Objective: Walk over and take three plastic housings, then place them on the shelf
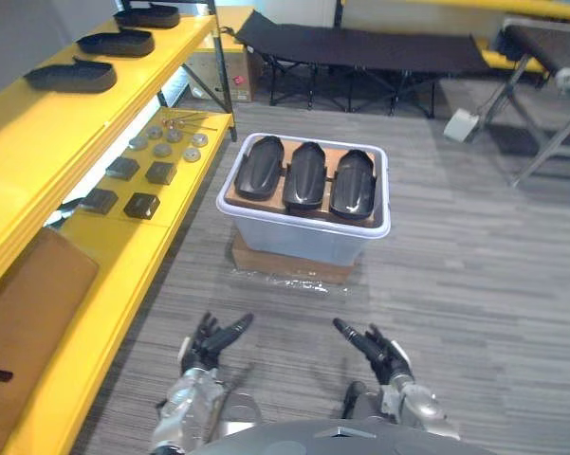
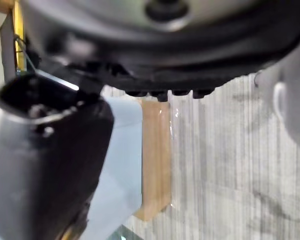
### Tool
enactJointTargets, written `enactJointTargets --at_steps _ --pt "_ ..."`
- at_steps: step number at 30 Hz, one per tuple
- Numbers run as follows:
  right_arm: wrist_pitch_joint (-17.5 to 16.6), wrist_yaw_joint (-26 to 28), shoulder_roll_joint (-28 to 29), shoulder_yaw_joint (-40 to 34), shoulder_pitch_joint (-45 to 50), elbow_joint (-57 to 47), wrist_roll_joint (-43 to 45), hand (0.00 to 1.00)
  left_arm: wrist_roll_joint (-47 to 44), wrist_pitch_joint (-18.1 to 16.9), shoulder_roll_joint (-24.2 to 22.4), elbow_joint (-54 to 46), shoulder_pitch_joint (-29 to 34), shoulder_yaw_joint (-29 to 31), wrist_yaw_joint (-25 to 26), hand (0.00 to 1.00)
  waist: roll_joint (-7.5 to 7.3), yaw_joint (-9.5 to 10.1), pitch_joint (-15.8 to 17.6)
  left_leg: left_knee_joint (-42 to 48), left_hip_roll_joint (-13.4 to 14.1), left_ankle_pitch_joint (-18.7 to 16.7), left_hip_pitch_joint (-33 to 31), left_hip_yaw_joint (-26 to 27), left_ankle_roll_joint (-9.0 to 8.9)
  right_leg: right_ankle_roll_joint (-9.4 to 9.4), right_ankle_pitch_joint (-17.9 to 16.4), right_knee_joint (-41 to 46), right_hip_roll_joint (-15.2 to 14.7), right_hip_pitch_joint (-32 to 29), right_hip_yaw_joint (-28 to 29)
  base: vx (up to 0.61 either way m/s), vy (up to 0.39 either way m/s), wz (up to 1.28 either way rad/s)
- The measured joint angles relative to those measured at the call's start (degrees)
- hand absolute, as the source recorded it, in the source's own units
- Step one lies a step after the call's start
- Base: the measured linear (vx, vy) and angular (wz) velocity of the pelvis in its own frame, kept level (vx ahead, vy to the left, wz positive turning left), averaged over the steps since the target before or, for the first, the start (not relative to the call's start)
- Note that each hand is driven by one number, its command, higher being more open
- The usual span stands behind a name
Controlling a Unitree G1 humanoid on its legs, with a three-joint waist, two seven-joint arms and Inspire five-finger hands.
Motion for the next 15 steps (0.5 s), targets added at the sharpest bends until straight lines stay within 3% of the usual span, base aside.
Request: enactJointTargets --at_steps 2,3,5,6,7,8,9,10,11,12,14,15 --pt "1.0 0.1 -0.6 -0.5 0.0 0.2 0.0 1.00 -0.5 -0.2 -1.5 0.1 0.2 -0.5 -0.2 1.00 -0.15 -0.02 0.1 7.7 0.6 4.0 -2.9 0.2 0.95 -0.47 -1.1 -0.6 0.5 1.8 -0.1 0.25 -0.231 -0.13" --pt "1.1 0.3 -0.8 -0.3 0.4 0.2 0.0 1.00 -1.6 -0.4 -2.1 0.2 0.3 -0.9 -0.1 1.00 -0.11 0.00 0.1 14.7 2.3 6.9 -5.8 0.0 0.92 -0.73 -1.4 -2.4 1.4 3.9 -0.5 0.31 -0.203 -0.02" --pt "1.5 1.3 -0.8 0.1 1.1 0.2 -0.8 1.00 -1.9 -1.3 -1.7 0.2 0.2 -0.8 0.2 1.00 -0.07 0.01 0.6 27.0 6.1 16.2 -12.3 -2.1 0.87 -1.95 -0.9 -8.3 4.7 10.0 -1.5 0.31 -0.139 0.08" --pt "1.5 1.5 -0.8 0.1 1.2 0.2 -1.8 1.00 -1.9 -1.7 -1.5 0.1 0.1 -0.7 0.3 1.00 -0.51 0.11 0.9 29.3 6.1 15.4 -13.5 -2.4 0.77 -2.35 -0.6 -9.7 5.0 11.3 -1.6 0.30 -0.067 0.04" --pt "1.4 1.5 -1.1 0.0 1.1 0.0 -3.0 1.00 -1.9 -1.8 -1.4 -0.3 0.1 -0.6 0.2 1.00 -0.66 0.15 1.4 30.7 5.0 9.9 -14.9 -1.0 0.78 -2.47 -0.6 -11.8 5.0 13.6 -1.6 0.23 -0.041 -0.02" --pt "1.1 1.4 -1.2 -0.7 1.1 0.0 -3.8 1.00 -1.9 -1.8 -1.5 -0.3 0.1 -0.6 0.1 1.00 -0.45 0.05 1.6 29.8 4.2 7.7 -15.2 -0.1 0.90 -2.41 -0.4 -12.8 5.0 14.7 -1.6 0.33 0.005 -0.06" --pt "0.8 1.3 -1.5 -1.8 1.1 0.0 -4.2 1.00 -1.9 -1.8 -1.6 -0.2 0.2 -0.6 0.0 1.00 -0.25 -0.04 1.7 23.1 2.9 5.5 -14.7 3.6 0.86 -1.51 0.4 -14.7 4.9 16.3 -1.7 0.26 0.072 -0.11" --pt "0.7 1.2 -1.6 -2.5 1.1 -0.6 -4.2 1.00 -1.9 -1.8 -1.6 -0.3 0.3 -0.6 0.0 1.00 0.08 0.01 1.7 12.1 0.9 5.9 -13.3 5.9 1.03 -0.97 0.8 -15.6 4.7 17.3 -2.0 0.32 0.100 -0.14" --pt "0.6 1.1 -1.6 -2.8 1.1 -1.1 -4.2 1.00 -1.9 -1.8 -1.6 -0.3 0.3 -0.6 0.0 1.00 0.33 0.02 1.6 5.7 -0.4 7.9 -12.4 6.3 1.74 -0.83 0.9 -15.8 4.8 17.5 -1.9 0.27 0.149 -0.20" --pt "0.1 0.9 -1.8 -3.5 1.0 -2.3 -4.2 1.00 -1.9 -1.7 -1.6 -0.3 0.0 -0.6 0.0 1.00 1.37 0.01 1.6 -3.4 -1.9 11.7 -10.8 7.2 4.58 0.41 0.6 -15.9 4.8 17.6 -1.6 0.22 0.128 -0.10" --pt "-0.4 0.5 -0.3 -3.8 1.1 -4.2 -3.5 1.00 -2.0 -1.7 -1.0 -0.3 -1.2 -0.4 0.1 1.00 -1.75 -0.54 2.2 -8.1 -5.2 13.6 -9.2 7.9 5.31 2.31 1.5 -17.8 2.8 18.0 -3.3 0.24 0.093 0.13" --pt "-0.7 0.5 0.4 -3.8 1.4 -5.4 -3.1 1.00 -2.2 -1.8 -0.4 -0.3 -2.3 -0.5 0.1 1.00 -2.78 -0.55 2.3 -9.7 -6.5 13.7 -8.8 8.1 5.47 2.34 1.5 -18.9 1.8 18.5 -4.6 0.24 0.067 0.27"
